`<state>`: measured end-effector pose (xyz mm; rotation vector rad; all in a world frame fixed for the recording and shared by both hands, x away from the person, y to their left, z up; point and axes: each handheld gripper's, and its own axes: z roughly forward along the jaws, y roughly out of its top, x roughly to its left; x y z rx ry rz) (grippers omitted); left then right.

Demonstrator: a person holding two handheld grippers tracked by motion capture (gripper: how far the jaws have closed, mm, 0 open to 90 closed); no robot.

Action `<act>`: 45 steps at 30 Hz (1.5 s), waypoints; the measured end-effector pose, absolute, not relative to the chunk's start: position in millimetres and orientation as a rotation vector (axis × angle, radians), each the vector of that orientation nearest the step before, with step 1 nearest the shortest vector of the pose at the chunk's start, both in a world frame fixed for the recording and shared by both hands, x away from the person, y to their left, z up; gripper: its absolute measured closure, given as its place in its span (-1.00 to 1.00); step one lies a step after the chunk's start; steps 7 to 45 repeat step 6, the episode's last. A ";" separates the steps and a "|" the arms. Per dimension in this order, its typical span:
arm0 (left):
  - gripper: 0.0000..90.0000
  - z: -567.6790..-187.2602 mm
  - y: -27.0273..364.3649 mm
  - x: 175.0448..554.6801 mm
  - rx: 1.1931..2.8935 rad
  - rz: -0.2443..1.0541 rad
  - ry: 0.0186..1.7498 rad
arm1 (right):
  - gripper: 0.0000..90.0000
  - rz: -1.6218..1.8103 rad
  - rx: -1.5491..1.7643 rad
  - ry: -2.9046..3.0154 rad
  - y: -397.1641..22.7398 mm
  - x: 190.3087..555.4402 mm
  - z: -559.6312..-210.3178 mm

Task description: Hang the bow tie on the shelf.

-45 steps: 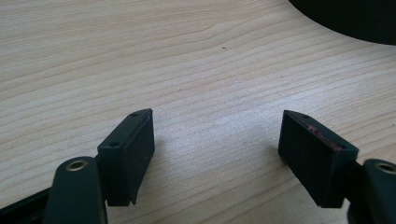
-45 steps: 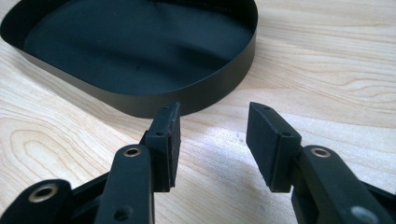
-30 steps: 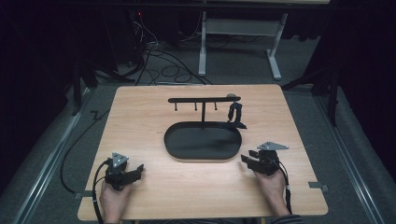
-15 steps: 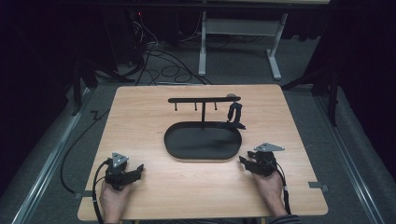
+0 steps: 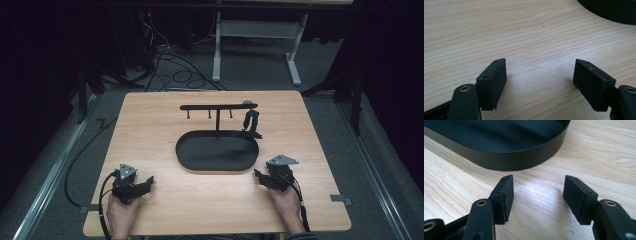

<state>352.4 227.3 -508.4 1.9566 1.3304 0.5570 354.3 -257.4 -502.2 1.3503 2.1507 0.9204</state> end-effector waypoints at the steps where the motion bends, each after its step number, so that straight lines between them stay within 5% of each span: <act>1: -0.39 -508.5 227.4 352.4 1.955 0.556 1.331 | -0.03 0.920 1.351 2.151 -257.4 354.3 -502.2; 45: -0.39 -508.4 227.8 352.3 1.957 0.554 1.329 | -0.04 0.922 1.350 2.152 -257.4 354.3 -502.2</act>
